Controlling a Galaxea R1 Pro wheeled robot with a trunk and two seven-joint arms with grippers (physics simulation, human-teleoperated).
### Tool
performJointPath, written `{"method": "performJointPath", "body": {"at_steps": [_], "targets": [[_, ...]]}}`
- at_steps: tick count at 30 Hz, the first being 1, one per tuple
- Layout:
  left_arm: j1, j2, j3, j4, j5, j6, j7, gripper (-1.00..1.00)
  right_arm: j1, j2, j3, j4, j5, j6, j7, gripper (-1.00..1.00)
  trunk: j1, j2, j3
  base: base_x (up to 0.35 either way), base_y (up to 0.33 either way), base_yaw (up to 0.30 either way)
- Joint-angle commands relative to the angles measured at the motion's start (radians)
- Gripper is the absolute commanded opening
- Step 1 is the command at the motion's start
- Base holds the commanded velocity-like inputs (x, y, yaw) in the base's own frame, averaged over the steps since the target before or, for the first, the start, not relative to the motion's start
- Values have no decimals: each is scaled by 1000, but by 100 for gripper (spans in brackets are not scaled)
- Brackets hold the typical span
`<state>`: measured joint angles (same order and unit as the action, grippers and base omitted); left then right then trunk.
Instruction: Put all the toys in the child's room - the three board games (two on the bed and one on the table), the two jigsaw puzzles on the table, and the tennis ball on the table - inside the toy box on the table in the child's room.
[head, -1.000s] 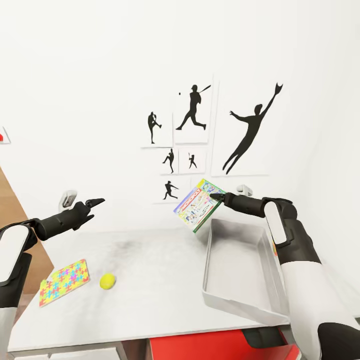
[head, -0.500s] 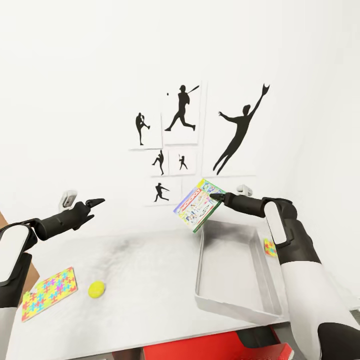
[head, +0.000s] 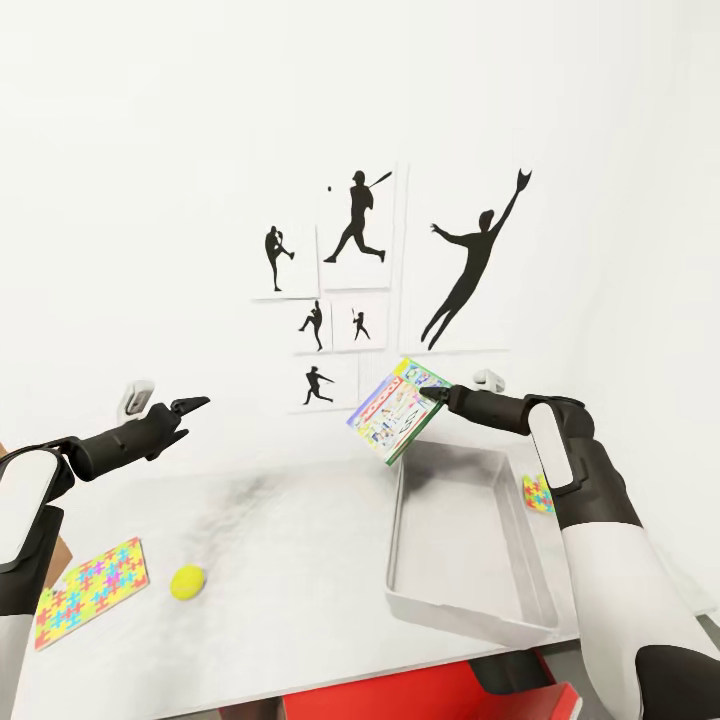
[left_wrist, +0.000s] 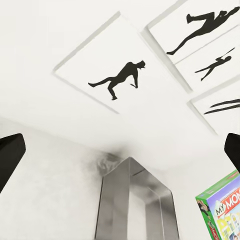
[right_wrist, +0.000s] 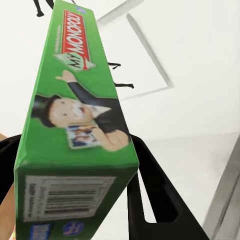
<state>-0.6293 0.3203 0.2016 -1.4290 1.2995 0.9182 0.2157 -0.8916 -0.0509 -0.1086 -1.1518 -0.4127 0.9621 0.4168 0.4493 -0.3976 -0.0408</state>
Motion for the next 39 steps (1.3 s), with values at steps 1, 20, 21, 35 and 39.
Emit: {"method": "performJointPath", "body": {"at_steps": [1,20,21,35,39], "targets": [[-1,0,1,-1,11,4,10,100,-1,0,-2,0,6,4,8,-100,1,-2,-2,1,0,-10],[-1,-1,1,24,11,2,10,100,11,1,-2,0,5,1,9,-100,1,-2,-2,0,0,-3],[-1,-1,1,24,11,2,10,100,11,1,-2,0,5,1,9,-100,1,-2,-2,0,0,0],[-1,-1,1,27,11,2,10,100,13,1,-2,0,3,4,11,-100,1,-2,-2,0,0,0],[-1,-1,1,27,11,2,10,100,13,1,-2,0,4,4,10,-100,1,-2,-2,0,0,0]]}}
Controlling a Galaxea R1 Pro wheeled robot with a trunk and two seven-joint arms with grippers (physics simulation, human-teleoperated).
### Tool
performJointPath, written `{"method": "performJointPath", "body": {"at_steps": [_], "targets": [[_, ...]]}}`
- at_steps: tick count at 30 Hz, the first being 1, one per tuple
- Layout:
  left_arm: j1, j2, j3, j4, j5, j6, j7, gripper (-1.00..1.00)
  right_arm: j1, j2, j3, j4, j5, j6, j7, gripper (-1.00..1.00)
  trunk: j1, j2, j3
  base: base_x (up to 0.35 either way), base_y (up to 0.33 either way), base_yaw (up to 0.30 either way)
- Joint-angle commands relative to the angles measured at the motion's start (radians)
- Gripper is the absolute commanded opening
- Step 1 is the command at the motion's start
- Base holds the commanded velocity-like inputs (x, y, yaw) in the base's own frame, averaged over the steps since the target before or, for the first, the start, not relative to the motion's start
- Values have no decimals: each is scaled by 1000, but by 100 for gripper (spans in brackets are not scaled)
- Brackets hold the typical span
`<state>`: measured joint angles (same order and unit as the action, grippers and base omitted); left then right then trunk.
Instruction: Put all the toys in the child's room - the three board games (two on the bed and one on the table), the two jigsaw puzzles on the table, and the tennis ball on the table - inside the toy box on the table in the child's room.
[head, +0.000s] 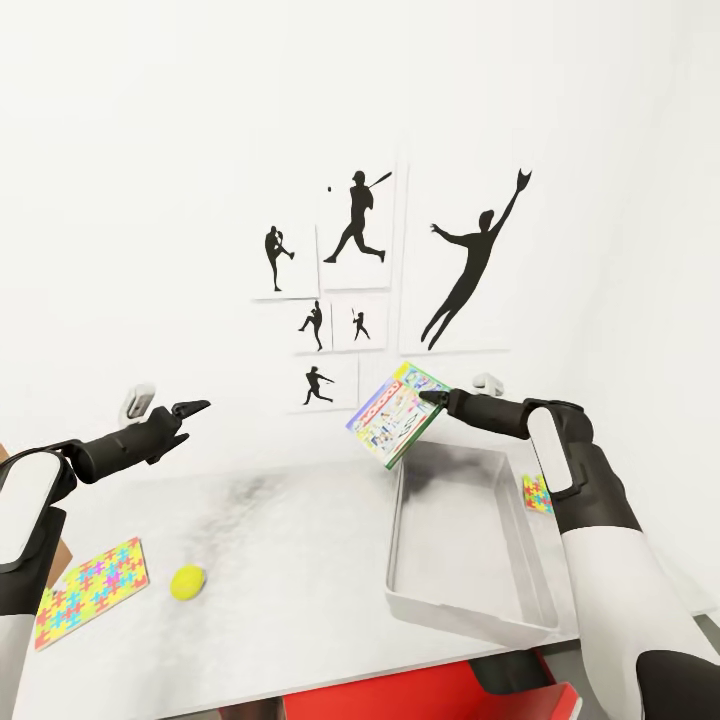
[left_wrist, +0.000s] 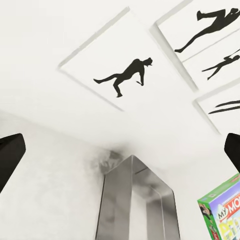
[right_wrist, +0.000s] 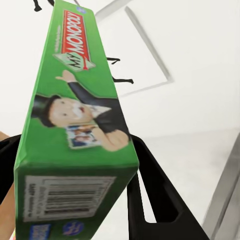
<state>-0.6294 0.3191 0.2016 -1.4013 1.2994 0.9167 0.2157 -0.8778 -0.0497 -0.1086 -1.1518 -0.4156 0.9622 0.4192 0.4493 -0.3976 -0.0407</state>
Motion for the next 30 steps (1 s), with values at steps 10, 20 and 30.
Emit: {"method": "performJointPath", "body": {"at_steps": [10,20,30], "targets": [[-1,0,1,-1,11,4,10,100,-1,-1,-134,79,9,4,-48,-100,1,-2,-2,0,0,0],[-1,0,1,0,11,4,10,100,-1,-4,-521,202,8,7,-283,-100,1,-2,-2,0,0,0],[-1,0,1,2,11,4,10,100,-1,-6,-670,247,9,22,-344,-100,1,-2,-2,0,0,0]]}}
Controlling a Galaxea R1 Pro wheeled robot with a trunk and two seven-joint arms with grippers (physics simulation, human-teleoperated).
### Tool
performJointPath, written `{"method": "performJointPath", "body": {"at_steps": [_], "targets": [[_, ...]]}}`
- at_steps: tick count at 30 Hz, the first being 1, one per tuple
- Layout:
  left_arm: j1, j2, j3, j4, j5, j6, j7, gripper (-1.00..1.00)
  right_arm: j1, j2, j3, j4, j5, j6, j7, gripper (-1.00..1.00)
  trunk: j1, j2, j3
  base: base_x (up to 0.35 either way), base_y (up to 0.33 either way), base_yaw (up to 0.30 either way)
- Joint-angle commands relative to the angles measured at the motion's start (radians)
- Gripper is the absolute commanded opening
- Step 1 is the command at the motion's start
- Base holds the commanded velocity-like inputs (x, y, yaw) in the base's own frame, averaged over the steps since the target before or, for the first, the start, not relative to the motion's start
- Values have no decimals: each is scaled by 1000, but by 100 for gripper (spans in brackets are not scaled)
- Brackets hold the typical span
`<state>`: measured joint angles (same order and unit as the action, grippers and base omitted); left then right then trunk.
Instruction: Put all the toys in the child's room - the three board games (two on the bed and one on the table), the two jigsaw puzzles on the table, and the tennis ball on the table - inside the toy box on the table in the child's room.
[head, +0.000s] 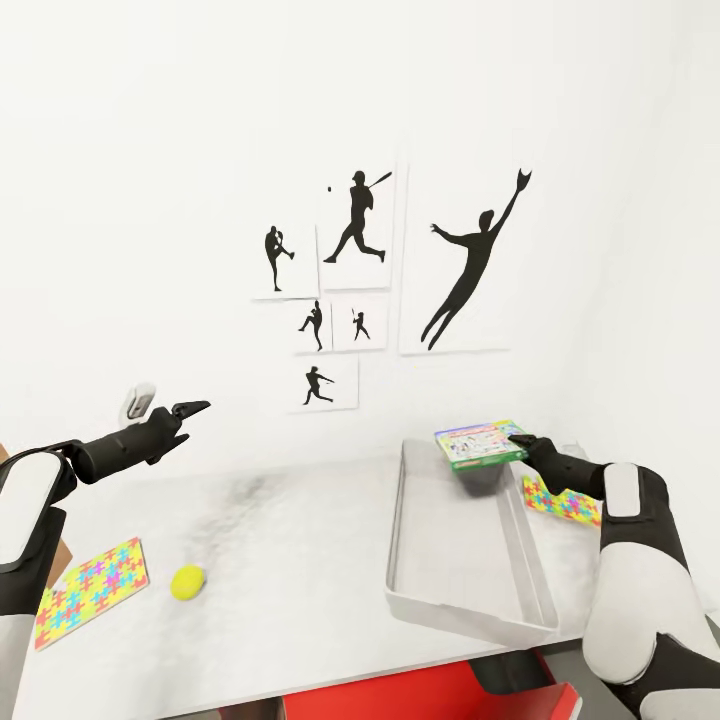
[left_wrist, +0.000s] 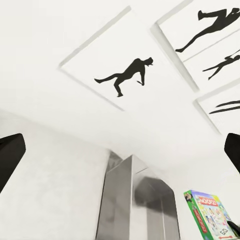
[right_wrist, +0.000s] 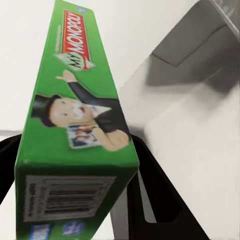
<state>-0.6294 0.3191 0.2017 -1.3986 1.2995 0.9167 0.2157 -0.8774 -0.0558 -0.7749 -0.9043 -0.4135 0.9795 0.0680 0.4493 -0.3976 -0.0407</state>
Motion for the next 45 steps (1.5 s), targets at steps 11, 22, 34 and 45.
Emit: {"method": "performJointPath", "body": {"at_steps": [11,22,34,45], "targets": [[-1,0,1,-1,11,4,10,100,-2,6,-22,35,8,4,-37,-100,1,-2,-2,0,0,0],[-1,0,-1,19,9,4,10,100,-2,13,29,39,11,-42,-57,-100,1,-2,-2,0,0,0],[-1,0,-4,28,9,4,10,100,-2,16,112,39,12,-163,-101,-100,1,-2,-2,0,0,0],[-1,0,-4,29,10,4,10,100,-2,16,120,40,12,-174,-114,-100,1,-2,-2,0,0,0]]}}
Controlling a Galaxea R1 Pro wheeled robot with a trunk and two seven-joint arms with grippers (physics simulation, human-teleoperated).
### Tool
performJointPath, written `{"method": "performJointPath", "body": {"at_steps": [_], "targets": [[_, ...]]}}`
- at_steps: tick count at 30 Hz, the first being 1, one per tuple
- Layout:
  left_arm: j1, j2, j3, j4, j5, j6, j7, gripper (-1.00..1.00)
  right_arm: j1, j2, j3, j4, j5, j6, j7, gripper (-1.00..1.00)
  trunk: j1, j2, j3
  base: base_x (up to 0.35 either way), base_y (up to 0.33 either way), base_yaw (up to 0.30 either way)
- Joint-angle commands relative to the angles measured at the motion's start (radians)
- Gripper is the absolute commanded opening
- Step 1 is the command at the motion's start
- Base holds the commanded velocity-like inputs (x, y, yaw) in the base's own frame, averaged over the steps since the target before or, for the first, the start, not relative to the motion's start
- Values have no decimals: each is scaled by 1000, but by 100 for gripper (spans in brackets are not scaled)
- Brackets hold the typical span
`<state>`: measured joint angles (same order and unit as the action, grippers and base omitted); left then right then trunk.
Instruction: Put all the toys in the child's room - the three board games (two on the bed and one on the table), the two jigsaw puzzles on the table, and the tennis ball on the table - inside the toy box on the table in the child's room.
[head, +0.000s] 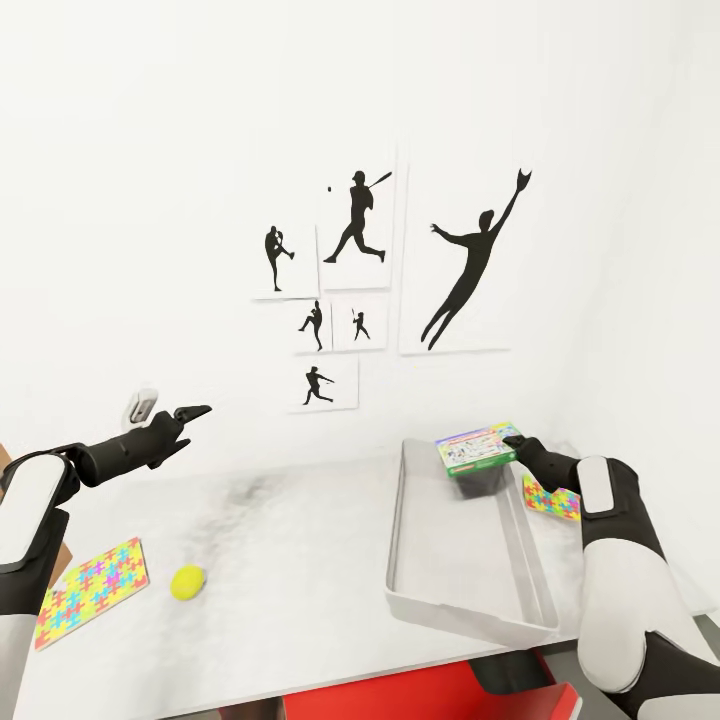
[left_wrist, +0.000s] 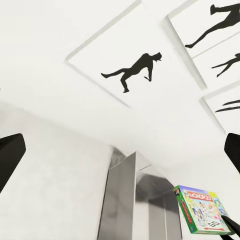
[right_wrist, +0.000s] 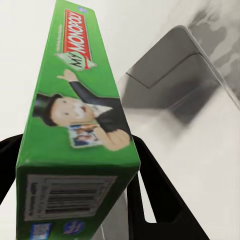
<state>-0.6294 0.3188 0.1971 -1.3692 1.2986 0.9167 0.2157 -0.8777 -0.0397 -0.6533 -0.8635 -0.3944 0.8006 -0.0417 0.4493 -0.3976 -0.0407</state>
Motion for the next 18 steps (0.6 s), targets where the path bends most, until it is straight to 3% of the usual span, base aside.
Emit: {"method": "performJointPath", "body": {"at_steps": [1,18], "targets": [[-1,0,0,-1,10,4,10,100,-1,1,-1,1,-7,4,-5,-100,1,-2,-2,0,0,0],[-1,-1,-1,-1,10,4,10,100,-1,16,5,64,-9,4,-5,-100,1,-2,-10,0,0,0]]}}
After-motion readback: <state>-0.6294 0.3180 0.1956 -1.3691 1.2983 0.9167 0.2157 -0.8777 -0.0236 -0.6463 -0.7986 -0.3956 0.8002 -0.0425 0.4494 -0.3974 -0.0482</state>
